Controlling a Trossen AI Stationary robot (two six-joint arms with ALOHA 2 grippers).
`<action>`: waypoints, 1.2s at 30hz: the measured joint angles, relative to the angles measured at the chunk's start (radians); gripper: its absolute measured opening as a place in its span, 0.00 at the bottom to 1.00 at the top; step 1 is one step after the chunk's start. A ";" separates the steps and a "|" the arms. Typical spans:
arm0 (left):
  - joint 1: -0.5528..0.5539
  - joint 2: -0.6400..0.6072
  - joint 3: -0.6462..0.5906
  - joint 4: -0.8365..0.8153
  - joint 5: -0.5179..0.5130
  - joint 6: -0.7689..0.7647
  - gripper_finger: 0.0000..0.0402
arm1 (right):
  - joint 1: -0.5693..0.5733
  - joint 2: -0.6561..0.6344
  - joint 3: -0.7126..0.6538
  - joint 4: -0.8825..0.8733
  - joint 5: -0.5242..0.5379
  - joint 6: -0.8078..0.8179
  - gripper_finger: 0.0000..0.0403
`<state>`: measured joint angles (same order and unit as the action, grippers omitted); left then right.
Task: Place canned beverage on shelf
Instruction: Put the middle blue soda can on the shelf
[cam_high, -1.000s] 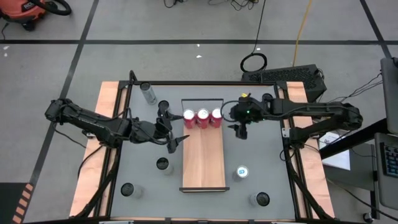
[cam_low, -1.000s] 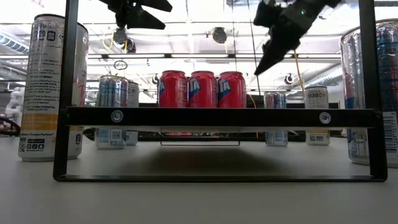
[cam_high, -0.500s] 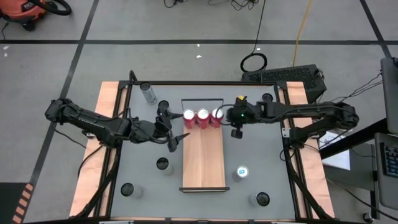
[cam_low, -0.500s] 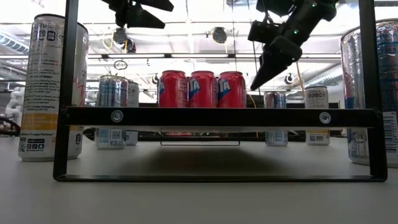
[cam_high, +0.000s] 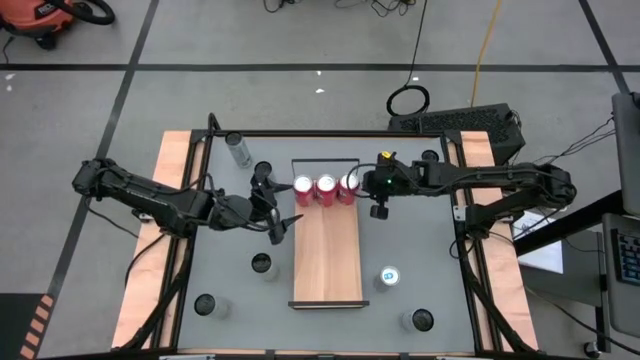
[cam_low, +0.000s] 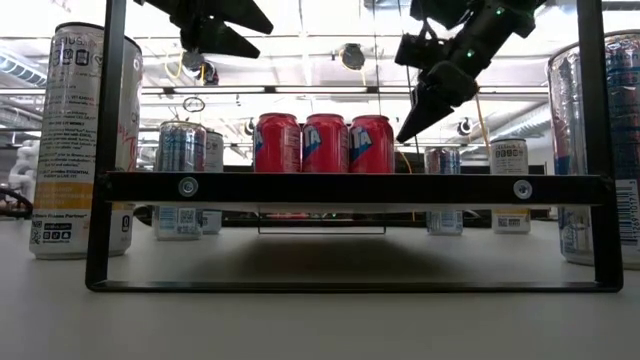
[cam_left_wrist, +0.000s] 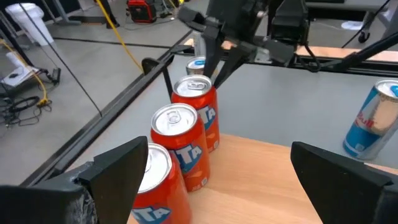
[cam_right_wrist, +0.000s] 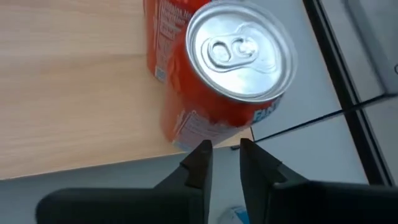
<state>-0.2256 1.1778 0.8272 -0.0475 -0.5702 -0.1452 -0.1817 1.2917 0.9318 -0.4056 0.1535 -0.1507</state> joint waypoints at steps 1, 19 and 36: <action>0.000 0.000 0.000 0.000 -0.008 0.000 0.99 | 0.001 -0.013 0.000 -0.012 0.000 0.007 0.11; 0.081 -0.007 0.000 0.026 0.047 -0.170 0.98 | -0.007 -0.422 0.000 0.004 -0.235 0.012 0.11; 0.128 -0.080 0.000 -0.388 0.066 -0.332 0.98 | 0.089 -0.315 -0.001 -0.100 -0.393 0.079 0.11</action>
<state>-0.0974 1.0980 0.8272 -0.4357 -0.5038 -0.4775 -0.0922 0.9764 0.9306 -0.5057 -0.2393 -0.0713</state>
